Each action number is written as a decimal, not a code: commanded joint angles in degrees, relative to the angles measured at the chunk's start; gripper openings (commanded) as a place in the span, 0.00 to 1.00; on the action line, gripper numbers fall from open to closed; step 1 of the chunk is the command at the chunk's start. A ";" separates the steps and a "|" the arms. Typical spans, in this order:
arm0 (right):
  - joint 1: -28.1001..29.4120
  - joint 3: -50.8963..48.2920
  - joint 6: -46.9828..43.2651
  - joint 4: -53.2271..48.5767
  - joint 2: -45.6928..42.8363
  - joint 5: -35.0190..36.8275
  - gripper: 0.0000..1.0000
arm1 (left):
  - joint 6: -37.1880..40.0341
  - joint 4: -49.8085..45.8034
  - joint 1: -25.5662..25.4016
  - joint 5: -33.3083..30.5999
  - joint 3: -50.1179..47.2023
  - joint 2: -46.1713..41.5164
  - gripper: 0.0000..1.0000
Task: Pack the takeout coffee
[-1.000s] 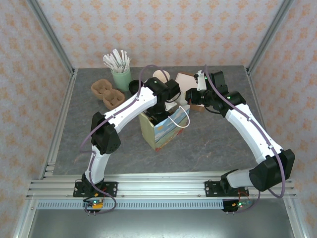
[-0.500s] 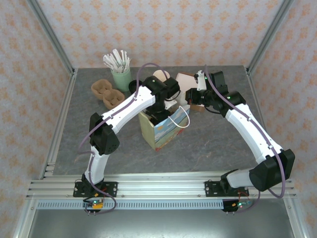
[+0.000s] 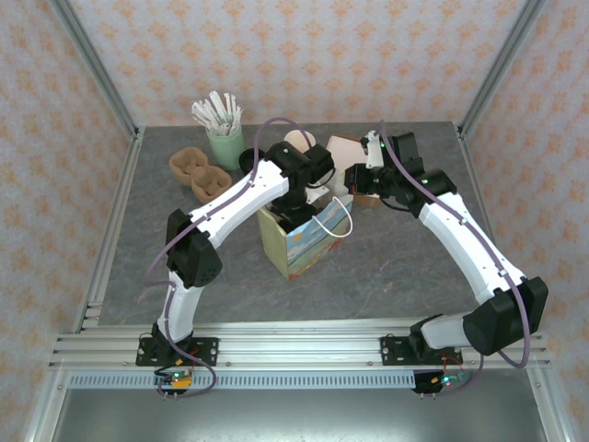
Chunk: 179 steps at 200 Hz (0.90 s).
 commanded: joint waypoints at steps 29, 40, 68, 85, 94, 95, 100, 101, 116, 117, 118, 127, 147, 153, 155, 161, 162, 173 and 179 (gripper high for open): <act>0.56 0.55 -0.30 -2.70 0.77 1.08 0.03 | 0.32 0.96 0.79 -0.84 -0.95 -1.29 0.56; 0.55 0.51 -0.30 -2.68 0.84 1.08 0.03 | 0.36 1.04 0.78 -0.90 -0.99 -1.30 0.56; 0.58 0.57 -0.33 -2.70 0.83 1.07 0.03 | 0.38 1.29 0.78 -0.80 -1.25 -1.21 0.56; 0.66 0.54 -0.33 -2.72 0.77 1.15 0.03 | 0.45 1.36 0.85 -0.76 -1.25 -1.12 0.56; 0.60 0.59 -0.30 -2.75 0.86 1.08 0.03 | 0.41 1.32 0.82 -0.72 -1.26 -1.12 0.56; 0.60 0.58 -0.30 -2.73 0.85 1.08 0.03 | 0.39 1.31 0.80 -0.73 -1.26 -1.12 0.56; 0.60 0.67 -0.30 -2.81 0.93 1.13 0.03 | 0.42 1.43 0.78 -0.71 -1.26 -1.12 0.56; 0.60 0.67 -0.30 -2.84 0.97 1.15 0.03 | 0.40 1.41 0.78 -0.72 -1.21 -1.12 0.56; 0.62 0.70 -0.36 -2.80 0.84 1.23 0.03 | 0.47 1.45 0.82 -0.69 -1.19 -1.05 0.56; 0.60 0.72 -0.37 -2.79 0.84 1.20 0.03 | 0.51 1.46 0.80 -0.67 -1.18 -1.04 0.56; 0.59 0.73 -0.38 -2.84 0.84 1.18 0.03 | 0.49 1.47 0.79 -0.70 -1.17 -1.04 0.56; 0.64 0.76 -0.38 -2.81 0.84 1.34 0.03 | 0.47 1.44 0.83 -0.65 -1.12 -1.03 0.56; 0.62 0.75 -0.44 -2.81 1.01 1.09 0.03 | 0.49 1.40 0.85 -0.65 -1.17 -1.03 0.56; 0.67 0.66 -0.39 -2.88 1.00 1.08 0.03 | 0.47 1.43 0.79 -0.60 -1.22 -1.04 0.56; 0.63 0.70 -0.39 -2.94 0.97 1.08 0.03 | 0.47 1.40 0.78 -0.64 -1.25 -1.03 0.56; 0.67 0.73 -0.38 -2.96 0.94 1.22 0.03 | 0.48 1.39 0.79 -0.60 -1.26 -1.10 0.56; 0.67 0.70 -0.38 -2.92 0.93 1.19 0.03 | 0.52 1.39 0.83 -0.63 -1.26 -1.11 0.56; 0.61 0.75 -0.46 -2.92 0.98 1.18 0.03 | 0.51 1.45 0.78 -0.60 -1.23 -1.11 0.56; 0.59 0.74 -0.39 -2.86 1.00 1.20 0.03 | 0.47 1.39 0.78 -0.64 -1.26 -1.11 0.56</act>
